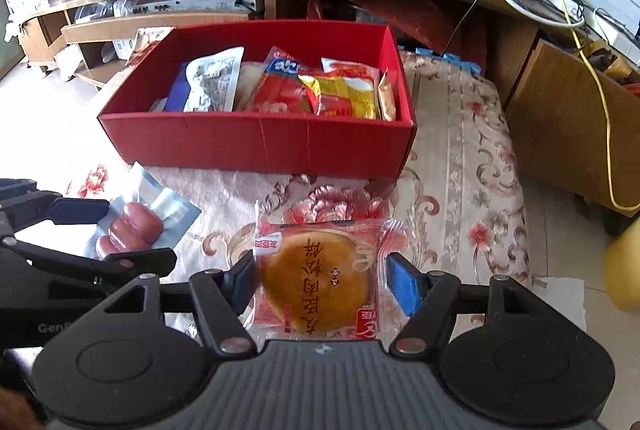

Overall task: Organize snacks
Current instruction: 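Lift and carry the sausage tray and round pastry over the red box with both tools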

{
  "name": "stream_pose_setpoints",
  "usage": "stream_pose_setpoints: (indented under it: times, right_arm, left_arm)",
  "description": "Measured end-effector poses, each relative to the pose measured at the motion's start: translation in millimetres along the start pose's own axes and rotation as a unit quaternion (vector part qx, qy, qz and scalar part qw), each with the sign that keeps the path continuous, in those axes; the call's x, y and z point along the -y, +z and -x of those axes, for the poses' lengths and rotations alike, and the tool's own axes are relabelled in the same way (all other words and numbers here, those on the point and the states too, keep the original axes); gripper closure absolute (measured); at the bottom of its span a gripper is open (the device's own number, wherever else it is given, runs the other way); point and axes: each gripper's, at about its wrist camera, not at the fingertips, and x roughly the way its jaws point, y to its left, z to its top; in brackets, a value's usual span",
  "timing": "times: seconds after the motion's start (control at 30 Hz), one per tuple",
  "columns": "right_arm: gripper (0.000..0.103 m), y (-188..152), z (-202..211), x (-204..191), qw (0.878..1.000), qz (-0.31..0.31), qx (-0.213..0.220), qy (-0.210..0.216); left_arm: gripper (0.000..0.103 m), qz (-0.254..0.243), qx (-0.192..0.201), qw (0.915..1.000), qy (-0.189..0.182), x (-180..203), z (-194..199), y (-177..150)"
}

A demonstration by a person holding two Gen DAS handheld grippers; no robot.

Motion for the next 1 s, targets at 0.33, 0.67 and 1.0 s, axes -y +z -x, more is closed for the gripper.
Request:
stream_pose_setpoints:
  times: [0.33,0.67,1.0]
  right_arm:
    - [0.037,17.8,7.9,3.9,1.0,-0.006,0.027,-0.004]
    - [0.037,46.2,12.0,11.4,0.998,-0.019,0.059,-0.003]
    - [0.037,73.9,8.5,17.5,0.996,-0.026,0.08,-0.003]
  left_arm:
    - [0.029,-0.002,0.027,0.9995,0.013,-0.3,6.7,16.1]
    - [0.029,0.006,0.055,0.9983,0.015,-6.6,12.8,45.2]
    - [0.029,0.01,0.077,0.9967,0.024,-10.9,10.2,69.9]
